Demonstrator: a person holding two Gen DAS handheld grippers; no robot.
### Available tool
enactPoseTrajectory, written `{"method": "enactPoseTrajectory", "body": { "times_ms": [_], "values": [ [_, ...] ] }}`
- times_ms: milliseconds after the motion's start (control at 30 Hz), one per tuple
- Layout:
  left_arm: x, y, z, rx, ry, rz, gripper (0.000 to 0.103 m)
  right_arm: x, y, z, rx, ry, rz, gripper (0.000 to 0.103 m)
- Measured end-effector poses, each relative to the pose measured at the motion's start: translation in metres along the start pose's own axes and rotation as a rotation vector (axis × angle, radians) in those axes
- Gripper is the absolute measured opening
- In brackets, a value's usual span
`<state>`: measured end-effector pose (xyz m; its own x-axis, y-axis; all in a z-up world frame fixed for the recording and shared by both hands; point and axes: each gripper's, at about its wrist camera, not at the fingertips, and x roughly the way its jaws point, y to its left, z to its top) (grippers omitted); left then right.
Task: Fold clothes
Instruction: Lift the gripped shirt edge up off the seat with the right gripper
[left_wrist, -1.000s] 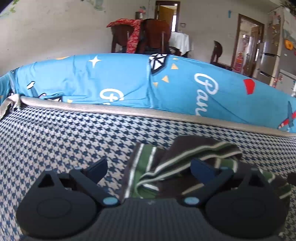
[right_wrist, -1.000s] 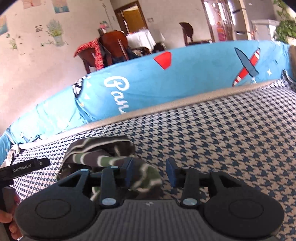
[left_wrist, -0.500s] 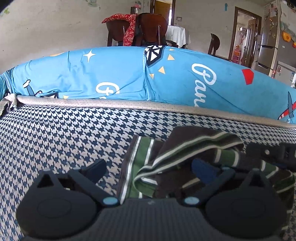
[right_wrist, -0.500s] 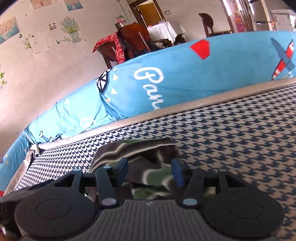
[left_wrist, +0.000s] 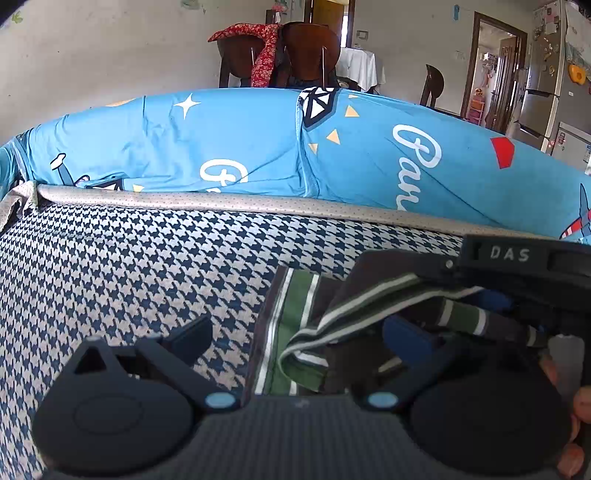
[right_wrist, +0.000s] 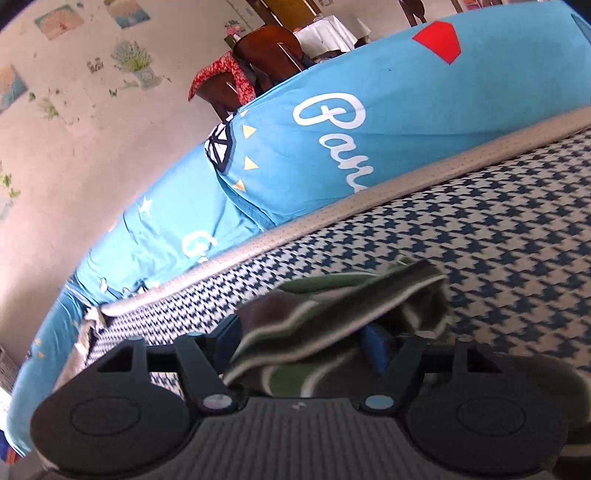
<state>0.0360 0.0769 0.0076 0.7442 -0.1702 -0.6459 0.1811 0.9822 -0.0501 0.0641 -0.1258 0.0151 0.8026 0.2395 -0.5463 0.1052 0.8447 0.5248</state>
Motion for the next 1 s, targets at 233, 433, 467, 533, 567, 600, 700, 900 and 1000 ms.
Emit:
{"method": "enactPoseTrajectory", "body": {
  "times_ms": [233,433,467,533,567,600,700,900,1000],
  "values": [
    [-0.002,0.013,0.005,-0.063,-0.013,0.018,0.103,-0.023,0.007,-0.001,-0.097,-0.095,-0.024,0.005],
    [-0.005,0.017,0.008,-0.107,-0.026,0.031,0.103,-0.076,0.005,0.012,-0.165,-0.252,-0.086,0.005],
    [-0.004,0.016,0.008,-0.107,-0.026,0.035,0.103,-0.084,0.002,0.014,-0.166,-0.267,-0.101,0.005],
    [-0.004,0.013,0.008,-0.107,-0.028,0.039,0.103,-0.101,-0.005,0.018,-0.167,-0.293,-0.129,0.005],
    [-0.004,0.011,0.008,-0.107,-0.03,0.036,0.103,-0.109,-0.009,0.02,-0.168,-0.304,-0.145,0.005],
    [-0.004,0.009,0.008,-0.107,-0.031,0.034,0.103,-0.116,-0.013,0.021,-0.169,-0.314,-0.162,0.005],
    [-0.004,-0.001,0.007,-0.089,-0.031,0.033,0.103,-0.137,-0.027,0.024,-0.175,-0.331,-0.214,0.005],
    [-0.004,-0.027,0.001,-0.037,-0.03,0.019,0.103,-0.169,-0.056,0.026,-0.158,-0.316,-0.32,0.005],
    [-0.004,-0.038,-0.002,-0.021,-0.024,0.005,0.103,-0.181,-0.068,0.026,-0.159,-0.299,-0.37,0.005]
  ]
}}
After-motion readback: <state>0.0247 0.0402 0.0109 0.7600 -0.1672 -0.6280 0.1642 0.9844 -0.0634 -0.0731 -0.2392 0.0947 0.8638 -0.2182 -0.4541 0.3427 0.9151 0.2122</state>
